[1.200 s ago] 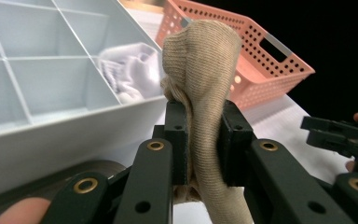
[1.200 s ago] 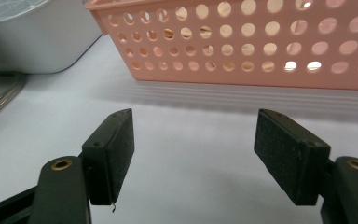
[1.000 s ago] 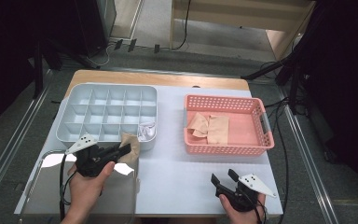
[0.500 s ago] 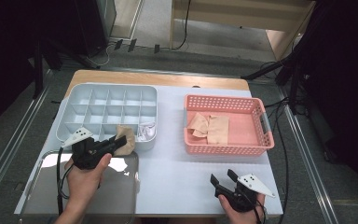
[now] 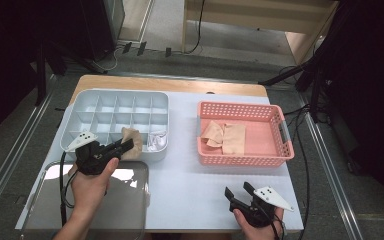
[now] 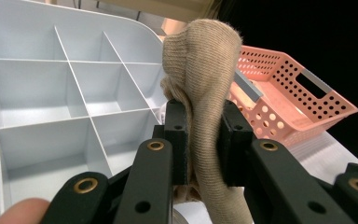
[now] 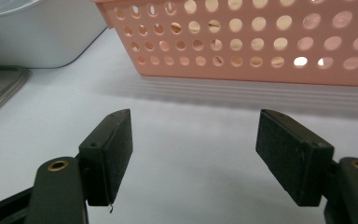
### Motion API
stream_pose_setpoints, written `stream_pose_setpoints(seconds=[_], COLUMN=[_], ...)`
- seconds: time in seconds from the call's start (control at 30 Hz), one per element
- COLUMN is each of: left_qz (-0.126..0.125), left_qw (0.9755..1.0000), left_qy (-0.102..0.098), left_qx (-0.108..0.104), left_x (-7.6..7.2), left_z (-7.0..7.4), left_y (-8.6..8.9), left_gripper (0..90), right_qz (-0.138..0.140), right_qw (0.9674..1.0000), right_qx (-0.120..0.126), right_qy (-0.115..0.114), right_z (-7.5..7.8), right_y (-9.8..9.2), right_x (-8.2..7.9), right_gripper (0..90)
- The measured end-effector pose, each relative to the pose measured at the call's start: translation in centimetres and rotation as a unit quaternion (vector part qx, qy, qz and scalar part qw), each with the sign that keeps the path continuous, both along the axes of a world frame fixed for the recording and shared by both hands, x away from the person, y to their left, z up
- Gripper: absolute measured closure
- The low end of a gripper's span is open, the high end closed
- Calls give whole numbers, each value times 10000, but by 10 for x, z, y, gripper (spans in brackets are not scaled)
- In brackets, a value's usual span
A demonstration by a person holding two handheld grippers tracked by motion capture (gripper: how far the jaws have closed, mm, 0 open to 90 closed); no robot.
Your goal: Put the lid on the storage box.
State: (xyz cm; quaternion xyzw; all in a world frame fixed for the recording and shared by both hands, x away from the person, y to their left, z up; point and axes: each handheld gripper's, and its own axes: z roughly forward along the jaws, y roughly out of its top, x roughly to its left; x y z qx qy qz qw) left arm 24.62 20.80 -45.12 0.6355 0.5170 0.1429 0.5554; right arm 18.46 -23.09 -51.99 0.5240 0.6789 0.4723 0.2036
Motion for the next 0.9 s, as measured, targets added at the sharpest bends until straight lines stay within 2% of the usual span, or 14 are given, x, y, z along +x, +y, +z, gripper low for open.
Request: stream_pose_setpoints(seconds=[0.43,0.9], left_qz=[107,223], left_qw=[9999,9997], left_qy=[18,117], left_qx=[78,47], left_x=[14,29], left_z=[1,-5], left_y=[2,3], left_gripper=[775,775], right_qz=[8,-14], right_qw=[10000,10000], right_qx=[-6,7], right_qy=[24,72], right_z=[0,0], right_y=[1,1], right_x=[0,0], right_gripper=[271,272])
